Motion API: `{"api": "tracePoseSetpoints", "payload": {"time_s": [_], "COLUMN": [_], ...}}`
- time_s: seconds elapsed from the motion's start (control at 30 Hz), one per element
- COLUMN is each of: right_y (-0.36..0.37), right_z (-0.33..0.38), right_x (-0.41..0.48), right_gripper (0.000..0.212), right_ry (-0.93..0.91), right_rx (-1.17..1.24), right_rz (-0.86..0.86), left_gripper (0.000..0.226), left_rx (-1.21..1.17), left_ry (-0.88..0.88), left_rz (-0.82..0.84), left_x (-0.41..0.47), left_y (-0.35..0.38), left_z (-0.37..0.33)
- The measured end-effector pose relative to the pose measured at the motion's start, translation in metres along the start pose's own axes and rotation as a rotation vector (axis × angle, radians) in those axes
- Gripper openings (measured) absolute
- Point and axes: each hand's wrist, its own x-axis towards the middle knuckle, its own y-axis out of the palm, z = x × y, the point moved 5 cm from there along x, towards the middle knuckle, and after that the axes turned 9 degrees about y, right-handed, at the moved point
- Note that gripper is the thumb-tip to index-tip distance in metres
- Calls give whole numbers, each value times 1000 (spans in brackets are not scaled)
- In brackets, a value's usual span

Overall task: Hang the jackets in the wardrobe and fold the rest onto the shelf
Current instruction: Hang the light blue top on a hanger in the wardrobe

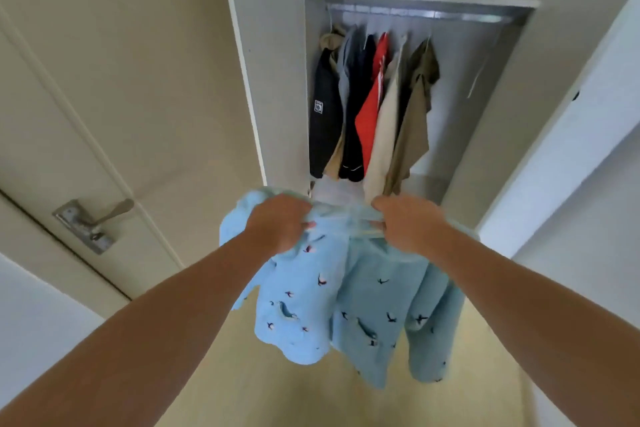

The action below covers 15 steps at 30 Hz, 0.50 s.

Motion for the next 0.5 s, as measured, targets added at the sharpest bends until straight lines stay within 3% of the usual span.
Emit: {"api": "tracePoseSetpoints", "payload": {"time_s": [0.03,0.13,0.3,0.5], "right_y": [12,26,29,12], "right_z": [-7,-41,-89,-142], "right_x": [-2,3,24,62], "right_gripper": [27,18,10,17], "right_ry": [17,140,230,270], "right_rx": [-18,141,193,287], "right_rz": [87,-6,-48,-68], "left_gripper": [28,25,24,16], "left_rx": [-11,-145,-151,-183], "left_ry": [7,52,151,226], "left_rz": [86,-119,-65,-61], "left_x": [7,48,109,184], "left_y": [17,16,14,11], "left_z": [-4,-16,-48,-75]}}
